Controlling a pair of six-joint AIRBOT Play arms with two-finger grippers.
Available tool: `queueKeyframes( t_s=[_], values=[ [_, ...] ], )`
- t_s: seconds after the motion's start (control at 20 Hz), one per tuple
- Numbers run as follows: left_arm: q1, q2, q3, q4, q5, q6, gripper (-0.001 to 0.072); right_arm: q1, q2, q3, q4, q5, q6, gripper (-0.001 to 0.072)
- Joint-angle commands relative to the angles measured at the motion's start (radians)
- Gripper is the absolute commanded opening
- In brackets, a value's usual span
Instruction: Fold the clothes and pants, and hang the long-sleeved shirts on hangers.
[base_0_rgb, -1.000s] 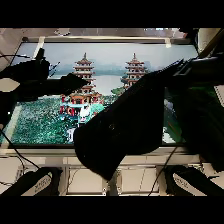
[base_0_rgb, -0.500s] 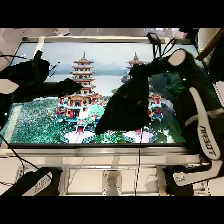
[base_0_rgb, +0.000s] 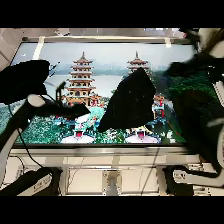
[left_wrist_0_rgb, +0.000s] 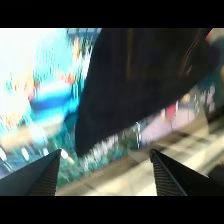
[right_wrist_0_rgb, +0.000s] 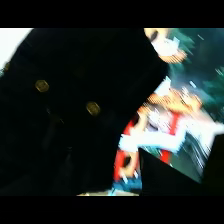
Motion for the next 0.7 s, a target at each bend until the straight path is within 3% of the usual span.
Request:
queueKeyframes(
  t_s=[0.0,0.1,0.3,0.5,0.65],
  values=[
    [-0.043,0.088,-0.233,-0.208,0.112,-0.030,0.0589,-0.166,0.220,-0.174,0.000,0.082,-0.047,0.0443],
    [-0.093,0.139,-0.344,-0.358,0.216,-0.030,0.0580,-0.212,0.311,-0.311,0.079,-0.005,-0.047,0.0443],
    [-0.258,0.096,-0.391,-0.415,0.312,-0.057,0.0579,-0.205,0.283,-0.435,0.228,-0.006,-0.048,0.0443],
    [-0.330,0.042,-0.391,-0.570,0.581,-0.059,0.0580,-0.139,0.244,-0.442,0.221,0.014,-0.070,0.0443],
    [-0.333,0.000,-0.389,-0.632,0.624,-0.059,0.0580,-0.116,0.244,-0.442,0.221,-0.006,-0.093,0.0443]
  ],
)
